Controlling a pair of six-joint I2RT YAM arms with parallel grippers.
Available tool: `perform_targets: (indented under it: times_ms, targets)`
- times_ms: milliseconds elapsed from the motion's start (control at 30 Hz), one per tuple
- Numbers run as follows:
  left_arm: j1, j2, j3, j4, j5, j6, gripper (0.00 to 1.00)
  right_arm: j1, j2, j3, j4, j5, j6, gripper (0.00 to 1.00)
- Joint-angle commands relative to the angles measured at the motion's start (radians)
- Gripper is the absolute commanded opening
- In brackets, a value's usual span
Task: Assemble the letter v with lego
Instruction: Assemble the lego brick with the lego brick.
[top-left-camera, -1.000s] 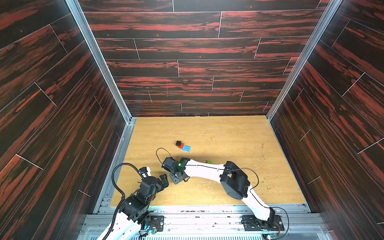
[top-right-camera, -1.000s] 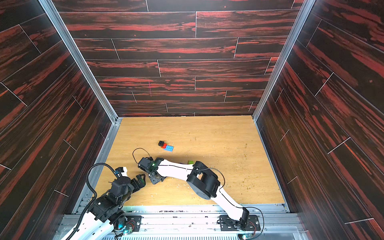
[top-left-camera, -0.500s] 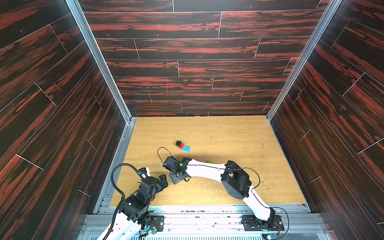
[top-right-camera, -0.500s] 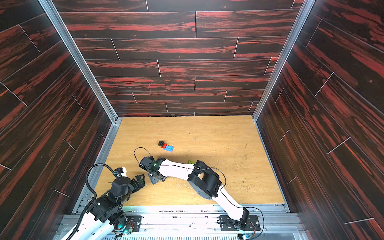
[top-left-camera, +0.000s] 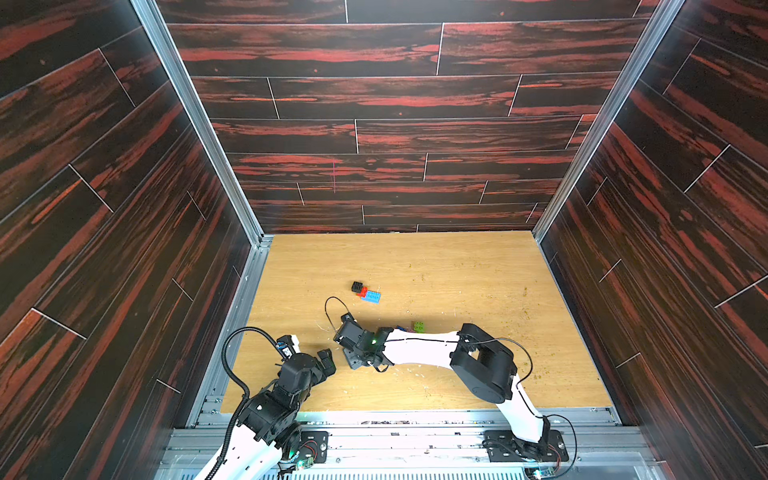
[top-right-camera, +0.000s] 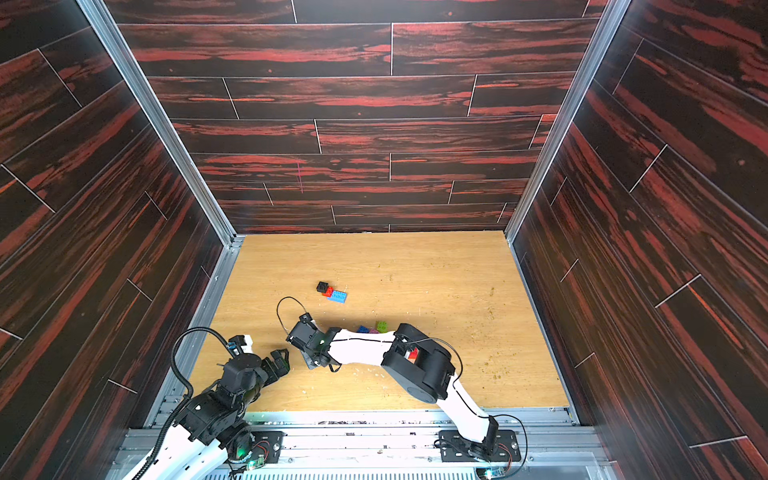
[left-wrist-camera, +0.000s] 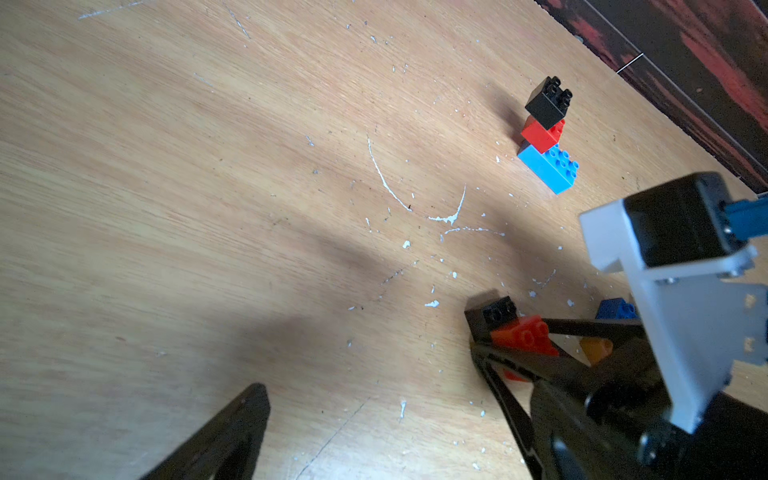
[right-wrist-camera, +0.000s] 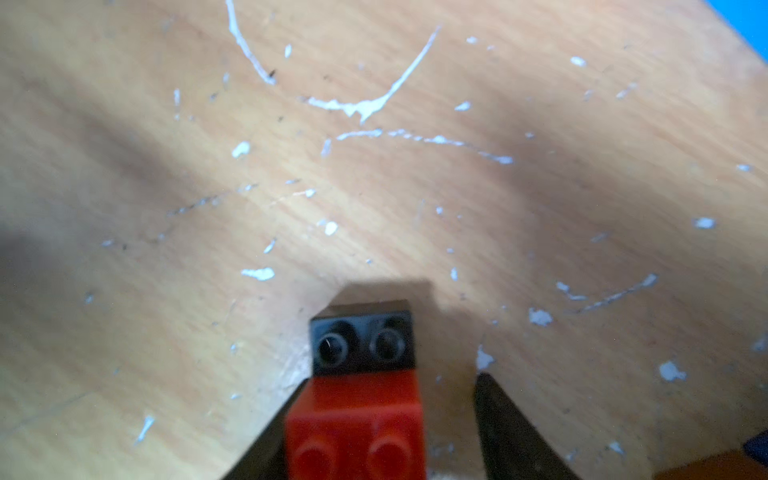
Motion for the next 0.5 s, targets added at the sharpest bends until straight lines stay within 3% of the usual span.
perform_targets:
  times_ms: [0,467]
  targets:
    - [0.005,-0.001,0.018,-0.015,-0.025,-0.006,1.00,-0.007,0.095,-0.091,-0.006,-0.055,0.035,0.60]
    - [0.006,0.018,0.016,-0.008,-0.025,-0.009,1.00,0.017,0.074,-0.189,0.051,-0.035,0.068,0.58]
